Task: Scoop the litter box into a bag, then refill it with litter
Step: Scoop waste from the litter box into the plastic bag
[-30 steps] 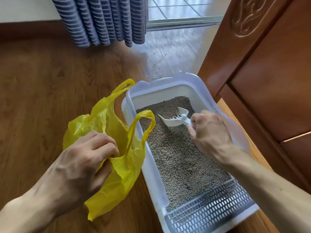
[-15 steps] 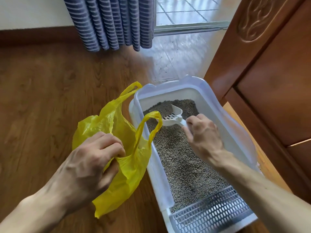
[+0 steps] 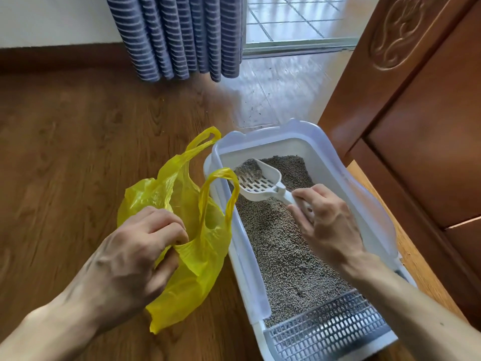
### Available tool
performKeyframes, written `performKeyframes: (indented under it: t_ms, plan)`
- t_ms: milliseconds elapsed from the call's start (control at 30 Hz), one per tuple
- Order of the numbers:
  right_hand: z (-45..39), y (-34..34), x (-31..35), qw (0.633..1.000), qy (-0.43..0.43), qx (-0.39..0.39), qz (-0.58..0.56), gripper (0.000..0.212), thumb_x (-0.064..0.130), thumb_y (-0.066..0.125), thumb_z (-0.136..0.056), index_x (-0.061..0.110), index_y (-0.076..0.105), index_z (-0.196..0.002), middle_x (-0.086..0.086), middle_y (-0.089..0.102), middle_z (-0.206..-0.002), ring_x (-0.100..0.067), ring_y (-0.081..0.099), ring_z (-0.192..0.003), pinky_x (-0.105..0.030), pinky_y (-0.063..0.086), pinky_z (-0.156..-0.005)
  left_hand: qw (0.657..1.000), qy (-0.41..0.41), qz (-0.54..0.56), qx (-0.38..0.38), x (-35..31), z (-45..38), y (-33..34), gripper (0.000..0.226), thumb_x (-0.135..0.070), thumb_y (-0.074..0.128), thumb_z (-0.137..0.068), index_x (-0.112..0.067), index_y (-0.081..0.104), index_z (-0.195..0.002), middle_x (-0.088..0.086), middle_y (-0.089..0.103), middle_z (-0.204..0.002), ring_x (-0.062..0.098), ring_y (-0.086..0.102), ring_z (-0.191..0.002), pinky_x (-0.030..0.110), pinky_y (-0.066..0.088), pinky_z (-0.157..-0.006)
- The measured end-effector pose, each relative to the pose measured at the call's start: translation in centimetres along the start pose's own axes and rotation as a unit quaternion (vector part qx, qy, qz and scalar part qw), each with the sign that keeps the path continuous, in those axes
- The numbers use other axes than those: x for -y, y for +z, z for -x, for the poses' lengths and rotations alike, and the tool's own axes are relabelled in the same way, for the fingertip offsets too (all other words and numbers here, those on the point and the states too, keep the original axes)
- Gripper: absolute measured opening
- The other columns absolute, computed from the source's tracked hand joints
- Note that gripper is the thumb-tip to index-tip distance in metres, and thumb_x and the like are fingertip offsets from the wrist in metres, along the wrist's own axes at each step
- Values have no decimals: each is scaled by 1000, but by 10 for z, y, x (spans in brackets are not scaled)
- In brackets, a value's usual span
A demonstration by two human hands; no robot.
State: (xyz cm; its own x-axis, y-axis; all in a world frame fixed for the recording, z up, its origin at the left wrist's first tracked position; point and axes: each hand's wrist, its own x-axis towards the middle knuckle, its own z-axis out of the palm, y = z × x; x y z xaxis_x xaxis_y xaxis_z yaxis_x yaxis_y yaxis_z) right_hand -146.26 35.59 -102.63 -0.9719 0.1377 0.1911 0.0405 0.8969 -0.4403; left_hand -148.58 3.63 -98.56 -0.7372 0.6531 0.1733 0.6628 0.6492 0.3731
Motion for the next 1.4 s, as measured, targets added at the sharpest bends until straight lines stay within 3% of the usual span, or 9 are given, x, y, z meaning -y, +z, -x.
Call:
performKeyframes:
  t_ms: [300,433,633,800,1033,1167,1300,1400]
  plan:
    - [15,-39,-3,1000,11,11,20,19,32,67,-87,21,69,-103,6,62,-88,-10,59,-67,-21,49,-59,1000,-2,-18,-13,-2,2,-4,24,-31,51,-85,-17,67,-96,-11,62,-103,15,60,-97,28,46,-86]
    - [22,-59,-1,1000,5,5,10,18,34,66,-86,22,71,-99,4,64,-87,-11,63,-67,-35,57,-62,999,5,-27,-30,-1,4,-7,22,-29,51,-85,-18,65,-98,-9,61,-103,18,60,-96,30,47,-87]
    - [26,-85,9,1000,-15,-3,-12,23,37,65,-84,22,72,-100,5,67,-90,-13,67,-71,-41,58,-66,994,33,-88,-54,12,5,-29,19,-17,45,-85,-13,58,-98,0,57,-97,25,52,-86,30,43,-79]
    - [27,-94,22,998,-49,5,-27,25,42,63,-83,24,72,-99,7,65,-87,-10,65,-71,-40,57,-64,991,-12,-112,-66,29,14,-57,21,-21,48,-82,-7,64,-81,-4,54,-95,18,46,-85,29,41,-76]
    - [29,-86,59,990,-131,34,-40,17,40,65,-84,28,72,-93,10,61,-81,-7,57,-64,-34,49,-55,992,-49,-100,-61,29,40,-68,20,-25,50,-84,-13,66,-84,-5,53,-93,14,45,-85,21,36,-77]
    - [33,-81,74,987,-148,49,-40,12,40,68,-82,31,71,-90,10,62,-79,-4,56,-63,-11,39,-57,987,-85,-99,-98,34,48,-69,20,-26,50,-82,-12,65,-83,-1,55,-87,20,48,-80,30,39,-72]
    - [36,-73,74,983,-157,76,-61,7,37,69,-85,32,71,-90,10,61,-79,-6,58,-63,-27,47,-54,976,-131,-107,-138,37,51,-72,16,-20,51,-77,-9,62,-76,4,55,-80,21,44,-75,27,31,-68]
    - [35,-72,76,984,-155,71,-46,6,37,71,-83,33,70,-88,10,60,-78,-4,56,-62,-22,42,-53,977,-128,-102,-139,37,53,-71,22,-24,49,-78,-7,63,-76,5,56,-81,21,46,-77,25,31,-69]
